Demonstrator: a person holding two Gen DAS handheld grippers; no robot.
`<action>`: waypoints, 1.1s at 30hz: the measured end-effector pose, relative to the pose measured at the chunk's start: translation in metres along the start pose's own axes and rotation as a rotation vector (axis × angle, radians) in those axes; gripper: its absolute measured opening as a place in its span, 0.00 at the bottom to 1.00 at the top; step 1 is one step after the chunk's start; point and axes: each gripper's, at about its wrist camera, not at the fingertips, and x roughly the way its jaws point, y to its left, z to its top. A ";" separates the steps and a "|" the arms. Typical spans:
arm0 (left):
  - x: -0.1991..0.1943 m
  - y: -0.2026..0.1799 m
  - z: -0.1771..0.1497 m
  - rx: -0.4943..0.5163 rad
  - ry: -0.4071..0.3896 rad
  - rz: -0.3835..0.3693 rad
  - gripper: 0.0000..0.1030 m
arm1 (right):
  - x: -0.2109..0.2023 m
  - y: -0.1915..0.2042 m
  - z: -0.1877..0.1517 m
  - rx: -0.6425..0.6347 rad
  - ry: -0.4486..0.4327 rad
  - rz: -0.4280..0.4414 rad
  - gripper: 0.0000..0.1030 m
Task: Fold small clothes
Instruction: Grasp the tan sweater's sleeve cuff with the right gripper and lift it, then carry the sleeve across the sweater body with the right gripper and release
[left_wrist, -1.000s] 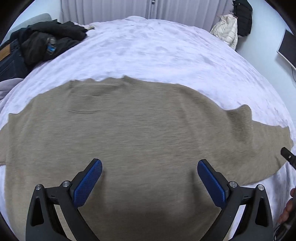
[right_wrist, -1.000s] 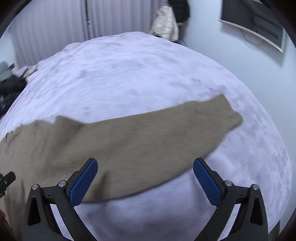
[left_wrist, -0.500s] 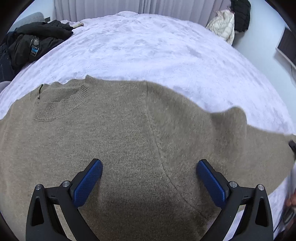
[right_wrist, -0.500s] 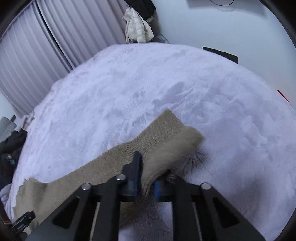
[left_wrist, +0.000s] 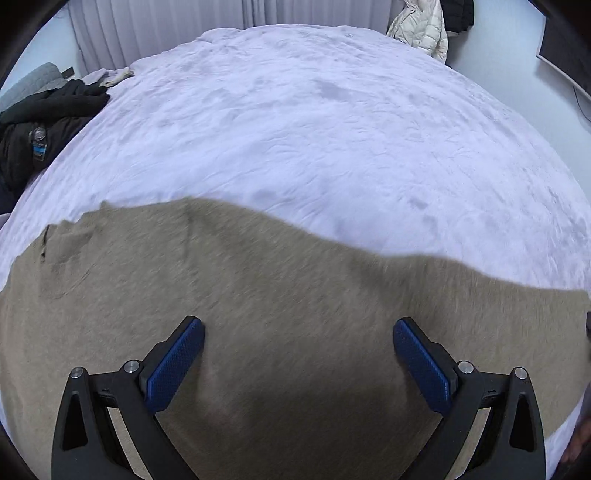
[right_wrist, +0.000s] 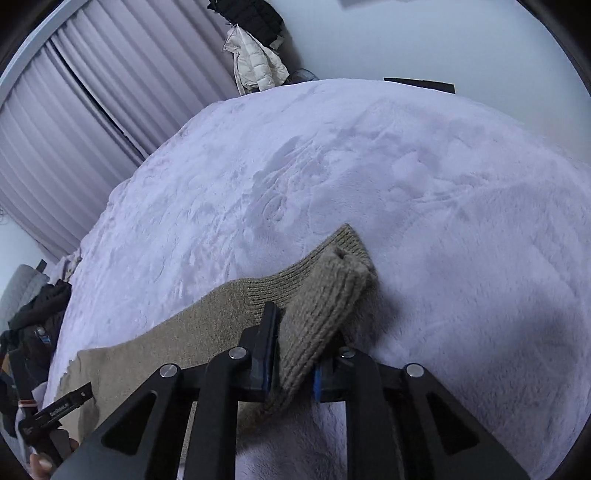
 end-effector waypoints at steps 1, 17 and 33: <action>0.006 -0.003 0.003 0.001 0.023 0.019 1.00 | 0.000 0.000 0.000 0.002 -0.002 0.003 0.19; -0.020 0.027 -0.033 0.019 0.025 -0.138 0.99 | -0.031 0.000 -0.008 0.026 -0.039 0.007 0.20; -0.028 0.002 -0.023 0.107 -0.030 -0.122 0.99 | -0.057 0.015 -0.038 -0.042 -0.137 -0.171 0.06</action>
